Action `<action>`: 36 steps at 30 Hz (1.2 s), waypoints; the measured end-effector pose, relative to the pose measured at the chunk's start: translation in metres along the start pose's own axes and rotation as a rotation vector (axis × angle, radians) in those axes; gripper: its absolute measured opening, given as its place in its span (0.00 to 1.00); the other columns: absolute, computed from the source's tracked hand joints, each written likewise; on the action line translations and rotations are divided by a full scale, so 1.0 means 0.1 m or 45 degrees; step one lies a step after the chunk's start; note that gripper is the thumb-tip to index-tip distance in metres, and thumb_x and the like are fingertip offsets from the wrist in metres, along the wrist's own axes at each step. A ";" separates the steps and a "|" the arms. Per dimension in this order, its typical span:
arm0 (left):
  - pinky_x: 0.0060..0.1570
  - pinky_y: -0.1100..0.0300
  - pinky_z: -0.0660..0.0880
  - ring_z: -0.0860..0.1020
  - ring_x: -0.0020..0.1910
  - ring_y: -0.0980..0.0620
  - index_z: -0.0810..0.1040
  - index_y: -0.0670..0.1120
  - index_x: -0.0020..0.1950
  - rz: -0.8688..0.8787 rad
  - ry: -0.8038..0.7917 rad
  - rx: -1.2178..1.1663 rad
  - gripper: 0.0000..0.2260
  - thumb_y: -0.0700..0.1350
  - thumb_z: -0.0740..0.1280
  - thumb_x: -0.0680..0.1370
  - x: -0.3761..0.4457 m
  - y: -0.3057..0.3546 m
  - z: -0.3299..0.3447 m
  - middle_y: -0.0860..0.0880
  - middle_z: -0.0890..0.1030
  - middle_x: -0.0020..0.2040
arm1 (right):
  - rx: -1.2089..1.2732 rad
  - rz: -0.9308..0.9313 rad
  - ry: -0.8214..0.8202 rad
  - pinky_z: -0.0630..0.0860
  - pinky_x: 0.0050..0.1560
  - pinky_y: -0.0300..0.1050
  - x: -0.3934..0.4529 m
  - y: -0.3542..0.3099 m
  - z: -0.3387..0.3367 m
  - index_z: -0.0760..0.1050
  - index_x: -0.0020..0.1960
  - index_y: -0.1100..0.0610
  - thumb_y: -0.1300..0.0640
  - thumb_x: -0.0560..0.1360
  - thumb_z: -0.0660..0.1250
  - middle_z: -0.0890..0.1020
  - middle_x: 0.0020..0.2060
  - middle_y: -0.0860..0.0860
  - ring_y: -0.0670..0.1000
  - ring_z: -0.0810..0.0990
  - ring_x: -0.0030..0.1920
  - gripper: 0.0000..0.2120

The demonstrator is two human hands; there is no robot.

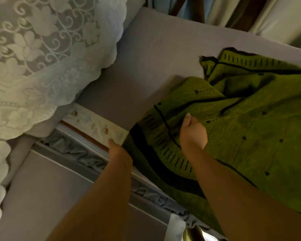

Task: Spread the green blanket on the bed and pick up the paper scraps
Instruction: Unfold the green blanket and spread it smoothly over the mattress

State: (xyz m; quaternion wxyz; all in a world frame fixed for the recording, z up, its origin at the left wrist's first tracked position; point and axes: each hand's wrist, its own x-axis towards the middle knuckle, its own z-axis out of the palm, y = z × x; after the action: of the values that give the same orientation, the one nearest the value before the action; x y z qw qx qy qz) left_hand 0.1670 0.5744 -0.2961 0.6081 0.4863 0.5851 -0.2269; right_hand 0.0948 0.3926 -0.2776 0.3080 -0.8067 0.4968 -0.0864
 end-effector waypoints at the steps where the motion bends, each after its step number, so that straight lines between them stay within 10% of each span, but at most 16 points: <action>1: 0.69 0.41 0.61 0.64 0.71 0.39 0.60 0.49 0.76 -0.019 -0.065 0.147 0.36 0.65 0.64 0.73 0.00 0.02 0.02 0.45 0.64 0.74 | 0.073 -0.058 0.040 0.64 0.36 0.44 0.01 -0.08 -0.01 0.77 0.50 0.58 0.49 0.83 0.52 0.82 0.46 0.59 0.60 0.79 0.41 0.19; 5: 0.63 0.45 0.72 0.75 0.59 0.41 0.73 0.44 0.63 0.251 -0.257 0.752 0.27 0.55 0.75 0.70 -0.01 -0.03 0.07 0.43 0.74 0.66 | 0.265 -0.133 -0.087 0.66 0.33 0.43 0.13 -0.39 0.07 0.67 0.52 0.53 0.43 0.81 0.53 0.79 0.49 0.54 0.57 0.78 0.41 0.14; 10: 0.61 0.52 0.74 0.77 0.56 0.46 0.78 0.54 0.55 0.570 -0.608 1.156 0.15 0.39 0.73 0.72 -0.04 -0.17 0.12 0.48 0.79 0.56 | -0.079 0.198 -0.585 0.73 0.57 0.57 0.29 -0.72 0.26 0.48 0.78 0.55 0.28 0.71 0.59 0.61 0.74 0.58 0.62 0.70 0.68 0.48; 14: 0.67 0.51 0.70 0.72 0.65 0.46 0.74 0.52 0.68 0.486 -0.885 1.768 0.26 0.41 0.74 0.71 -0.15 -0.28 0.23 0.49 0.74 0.66 | -0.207 0.320 -0.561 0.75 0.57 0.55 0.28 -0.72 0.40 0.47 0.78 0.58 0.47 0.74 0.69 0.63 0.72 0.60 0.62 0.73 0.66 0.43; 16: 0.54 0.58 0.77 0.75 0.58 0.49 0.72 0.52 0.70 0.318 -0.886 1.927 0.26 0.39 0.70 0.73 -0.21 -0.32 0.26 0.50 0.74 0.63 | -0.219 0.284 -0.427 0.76 0.55 0.54 0.27 -0.59 0.39 0.52 0.76 0.57 0.57 0.77 0.64 0.71 0.69 0.61 0.62 0.76 0.62 0.32; 19: 0.43 0.60 0.78 0.80 0.43 0.52 0.77 0.47 0.59 -0.054 -0.900 1.813 0.13 0.37 0.64 0.76 -0.28 -0.31 0.31 0.50 0.79 0.50 | 0.122 0.391 -0.363 0.73 0.61 0.52 0.34 -0.32 0.27 0.65 0.73 0.59 0.64 0.77 0.59 0.75 0.66 0.61 0.62 0.76 0.63 0.23; 22: 0.43 0.59 0.76 0.78 0.39 0.51 0.79 0.44 0.52 0.129 -0.706 1.577 0.05 0.41 0.65 0.78 -0.29 -0.23 0.41 0.47 0.79 0.45 | 0.478 0.613 -0.472 0.76 0.54 0.52 0.43 -0.09 0.08 0.73 0.64 0.67 0.67 0.77 0.59 0.78 0.59 0.66 0.60 0.80 0.47 0.16; 27: 0.65 0.47 0.71 0.75 0.63 0.41 0.70 0.42 0.69 0.523 -0.517 1.330 0.21 0.53 0.57 0.82 -0.36 -0.27 0.79 0.41 0.75 0.64 | 0.632 0.982 -0.763 0.69 0.49 0.48 0.47 0.05 -0.05 0.72 0.63 0.66 0.69 0.77 0.55 0.68 0.38 0.54 0.54 0.67 0.45 0.16; 30: 0.59 0.50 0.75 0.77 0.56 0.42 0.74 0.44 0.66 0.384 -0.624 1.264 0.29 0.64 0.53 0.79 -0.50 -0.33 1.00 0.41 0.79 0.58 | 0.646 0.928 -0.958 0.66 0.41 0.49 0.51 0.06 -0.10 0.71 0.43 0.60 0.69 0.79 0.53 0.68 0.37 0.56 0.56 0.67 0.40 0.11; 32: 0.49 0.55 0.74 0.76 0.47 0.45 0.76 0.43 0.62 0.280 -0.716 1.248 0.31 0.67 0.53 0.78 -0.54 -0.41 1.11 0.40 0.79 0.53 | 0.674 0.809 -1.099 0.73 0.50 0.52 0.54 0.12 -0.14 0.75 0.50 0.61 0.66 0.82 0.53 0.76 0.43 0.58 0.60 0.73 0.45 0.11; 36: 0.41 0.58 0.74 0.75 0.47 0.48 0.74 0.43 0.65 0.346 -0.691 1.287 0.16 0.49 0.56 0.83 -0.52 -0.56 1.23 0.38 0.75 0.64 | 0.241 0.532 -1.257 0.76 0.46 0.47 0.65 0.19 -0.23 0.76 0.49 0.62 0.66 0.81 0.56 0.76 0.40 0.55 0.53 0.73 0.39 0.10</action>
State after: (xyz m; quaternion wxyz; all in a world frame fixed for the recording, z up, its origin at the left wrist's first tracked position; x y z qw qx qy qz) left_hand 0.1696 0.4300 -0.2854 0.4523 0.7110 0.1603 -0.5140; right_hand 0.1023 0.3211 -0.2811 0.5865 -0.6043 0.4329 0.3216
